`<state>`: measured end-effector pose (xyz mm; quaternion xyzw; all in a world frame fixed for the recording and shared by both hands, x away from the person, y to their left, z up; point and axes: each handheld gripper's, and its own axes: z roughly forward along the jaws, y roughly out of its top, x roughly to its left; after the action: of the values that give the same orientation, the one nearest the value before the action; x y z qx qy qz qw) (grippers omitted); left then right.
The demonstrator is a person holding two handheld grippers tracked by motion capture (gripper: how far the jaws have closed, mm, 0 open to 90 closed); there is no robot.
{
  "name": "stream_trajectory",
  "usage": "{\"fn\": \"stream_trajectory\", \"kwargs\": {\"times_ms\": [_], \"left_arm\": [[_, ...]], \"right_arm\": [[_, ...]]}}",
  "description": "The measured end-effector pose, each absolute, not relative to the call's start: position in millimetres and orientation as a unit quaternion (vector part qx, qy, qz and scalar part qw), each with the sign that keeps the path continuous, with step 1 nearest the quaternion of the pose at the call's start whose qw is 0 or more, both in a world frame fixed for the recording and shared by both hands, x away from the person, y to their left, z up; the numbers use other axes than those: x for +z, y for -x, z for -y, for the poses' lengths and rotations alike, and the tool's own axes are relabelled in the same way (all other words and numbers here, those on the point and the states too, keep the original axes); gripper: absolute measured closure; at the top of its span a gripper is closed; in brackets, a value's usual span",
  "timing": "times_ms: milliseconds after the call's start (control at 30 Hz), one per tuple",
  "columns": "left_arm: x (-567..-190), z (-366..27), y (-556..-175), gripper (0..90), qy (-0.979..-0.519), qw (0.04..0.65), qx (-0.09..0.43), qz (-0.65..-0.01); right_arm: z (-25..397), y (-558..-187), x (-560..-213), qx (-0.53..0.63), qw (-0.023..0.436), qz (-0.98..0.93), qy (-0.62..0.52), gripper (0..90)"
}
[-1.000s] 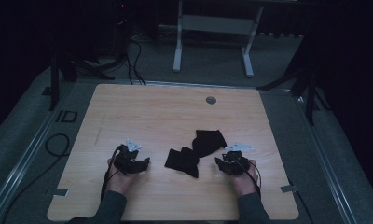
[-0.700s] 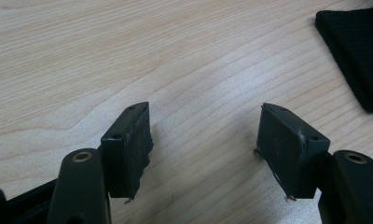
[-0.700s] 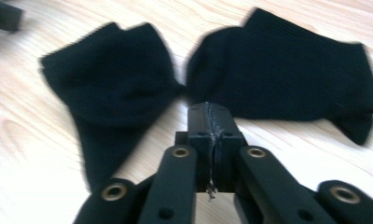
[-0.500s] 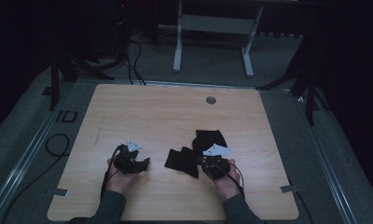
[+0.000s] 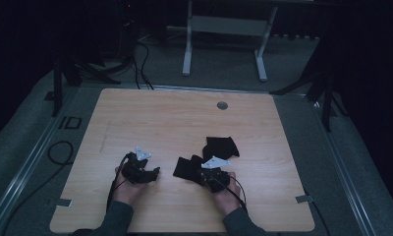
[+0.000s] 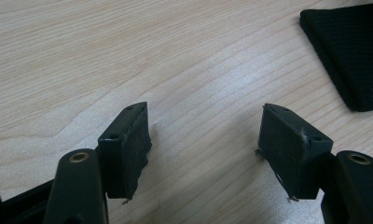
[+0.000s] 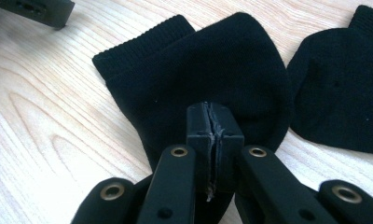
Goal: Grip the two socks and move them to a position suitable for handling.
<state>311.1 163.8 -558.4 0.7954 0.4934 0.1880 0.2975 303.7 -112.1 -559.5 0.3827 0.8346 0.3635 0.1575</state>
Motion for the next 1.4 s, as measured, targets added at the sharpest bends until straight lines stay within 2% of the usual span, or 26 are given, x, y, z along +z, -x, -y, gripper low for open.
{"fn": "stream_trajectory", "kwargs": {"times_ms": [100,233,333,467,700,967,1267,1400], "left_arm": [[-558,-164,-311,34.8,-0.794,0.296,0.189,-0.495],[-557,-162,-309,40.2,-0.792,0.298,0.189,-0.498],[-556,-160,-305,49.4,-0.794,0.300,0.186,-0.495],[-549,-154,-296,58.8,-0.791,0.335,0.183,-0.478],[-546,-134,-282,68.9,-0.808,0.378,0.150,-0.426],[-550,-119,-279,87.6,-0.821,0.383,0.146,-0.397],[-559,-109,-280,89.7,-0.841,0.362,0.125,-0.383],[-559,-111,-284,89.9,-0.846,0.359,0.112,-0.378]], "right_arm": [[110,-302,-559,0.363,0.156,-0.837,-0.377,87.4],[107,-299,-560,0.363,0.156,-0.845,-0.360,87.5],[106,-298,-559,0.365,0.148,-0.852,-0.345,87.5],[105,-298,-560,0.366,0.146,-0.858,-0.330,87.4],[104,-296,-559,0.366,0.135,-0.865,-0.314,87.2],[103,-293,-559,0.368,0.131,-0.866,-0.312,86.4],[102,-286,-558,0.366,0.123,-0.871,-0.302,85.1],[103,-286,-555,0.362,0.122,-0.876,-0.294,75.6]]}}
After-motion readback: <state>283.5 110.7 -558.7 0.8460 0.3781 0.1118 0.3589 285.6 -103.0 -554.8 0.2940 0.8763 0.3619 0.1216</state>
